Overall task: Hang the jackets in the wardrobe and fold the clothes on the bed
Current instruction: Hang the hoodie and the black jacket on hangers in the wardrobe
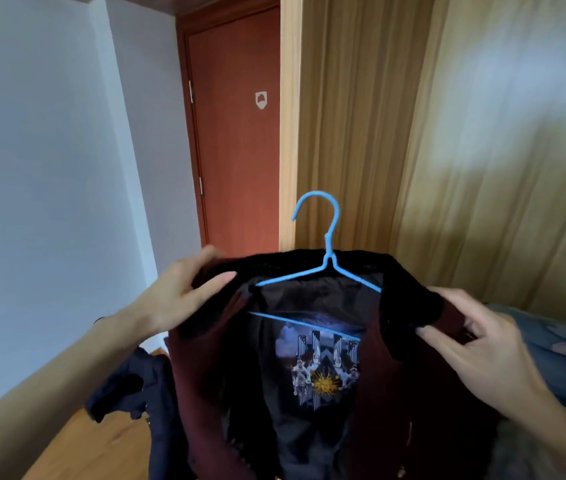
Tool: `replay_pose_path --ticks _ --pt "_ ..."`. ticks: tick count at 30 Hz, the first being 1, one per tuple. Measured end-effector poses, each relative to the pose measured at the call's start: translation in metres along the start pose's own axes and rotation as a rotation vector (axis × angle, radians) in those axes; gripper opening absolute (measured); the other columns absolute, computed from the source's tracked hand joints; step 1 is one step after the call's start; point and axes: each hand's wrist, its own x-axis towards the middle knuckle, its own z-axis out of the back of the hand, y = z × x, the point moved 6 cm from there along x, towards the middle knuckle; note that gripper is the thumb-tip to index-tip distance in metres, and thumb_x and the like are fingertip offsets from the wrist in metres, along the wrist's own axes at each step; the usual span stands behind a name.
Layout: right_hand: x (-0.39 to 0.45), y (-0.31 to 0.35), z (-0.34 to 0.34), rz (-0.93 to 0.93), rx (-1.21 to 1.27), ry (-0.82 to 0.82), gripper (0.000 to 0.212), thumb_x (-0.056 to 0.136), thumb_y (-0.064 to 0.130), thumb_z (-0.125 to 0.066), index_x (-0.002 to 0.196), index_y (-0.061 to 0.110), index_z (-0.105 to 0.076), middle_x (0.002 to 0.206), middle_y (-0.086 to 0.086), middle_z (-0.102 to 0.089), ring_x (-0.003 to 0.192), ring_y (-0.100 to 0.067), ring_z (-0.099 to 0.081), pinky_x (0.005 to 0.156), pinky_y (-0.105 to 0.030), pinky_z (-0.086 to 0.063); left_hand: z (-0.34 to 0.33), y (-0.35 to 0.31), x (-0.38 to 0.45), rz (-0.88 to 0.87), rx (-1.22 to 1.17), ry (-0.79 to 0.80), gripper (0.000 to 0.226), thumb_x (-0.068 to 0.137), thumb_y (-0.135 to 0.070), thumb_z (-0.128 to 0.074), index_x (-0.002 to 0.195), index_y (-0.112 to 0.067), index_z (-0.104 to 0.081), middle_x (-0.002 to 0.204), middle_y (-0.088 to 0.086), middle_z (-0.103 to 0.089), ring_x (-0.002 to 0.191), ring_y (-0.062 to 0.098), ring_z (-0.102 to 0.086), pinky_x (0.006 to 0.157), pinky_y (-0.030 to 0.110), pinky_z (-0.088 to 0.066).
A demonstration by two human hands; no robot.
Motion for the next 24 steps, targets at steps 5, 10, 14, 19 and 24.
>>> replay_pose_path --ticks 5,10,14,19,24 --pt "-0.008 -0.003 -0.002 -0.042 -0.067 0.086 0.045 0.083 0.034 -0.072 0.112 0.066 -0.061 0.1 0.026 -0.073 0.092 0.005 -0.071 0.08 -0.005 -0.047 -0.041 -0.002 0.003 0.01 -0.147 -0.041 0.048 0.101 -0.05 -0.051 0.074 -0.011 -0.059 0.063 -0.008 -0.05 0.062 0.007 -0.045 0.063 0.027 -0.043" --pt "-0.014 0.008 0.014 -0.08 -0.097 0.051 0.037 0.087 0.056 -0.072 0.12 0.065 -0.06 0.101 0.03 -0.072 0.086 0.009 -0.07 0.077 -0.006 -0.049 -0.018 -0.029 0.049 -0.005 -0.325 -0.199 0.041 0.103 -0.039 -0.06 0.081 -0.005 -0.062 0.072 -0.001 -0.057 0.069 0.007 -0.051 0.068 0.026 -0.043" --pt "-0.011 0.003 0.034 -0.06 -0.105 -0.064 0.067 0.084 0.007 -0.082 0.105 0.068 -0.064 0.091 0.038 -0.07 0.083 0.022 -0.063 0.075 0.0 -0.044 -0.01 -0.072 0.079 -0.252 0.003 -0.234 0.019 0.107 -0.035 -0.054 0.106 -0.018 -0.065 0.097 -0.006 -0.061 0.094 0.016 -0.06 0.091 0.041 -0.05" --pt "-0.019 -0.007 0.046 -0.098 -0.027 -0.156 0.078 0.08 -0.016 -0.072 0.094 0.061 -0.071 0.081 0.029 -0.072 0.075 0.014 -0.065 0.07 -0.003 -0.046 -0.031 -0.132 0.039 -0.558 0.23 -0.083 0.037 0.108 -0.05 -0.045 0.11 -0.022 -0.068 0.101 -0.012 -0.06 0.094 0.016 -0.06 0.084 0.043 -0.051" --pt "-0.016 -0.013 0.038 -0.14 0.081 -0.015 0.036 0.08 0.016 -0.074 0.097 0.047 -0.073 0.085 0.016 -0.073 0.079 0.005 -0.067 0.073 -0.009 -0.049 -0.06 -0.125 0.024 -0.56 0.205 0.013 0.038 0.109 -0.048 -0.045 0.086 -0.02 -0.056 0.07 -0.009 -0.048 0.063 0.016 -0.048 0.061 0.038 -0.047"
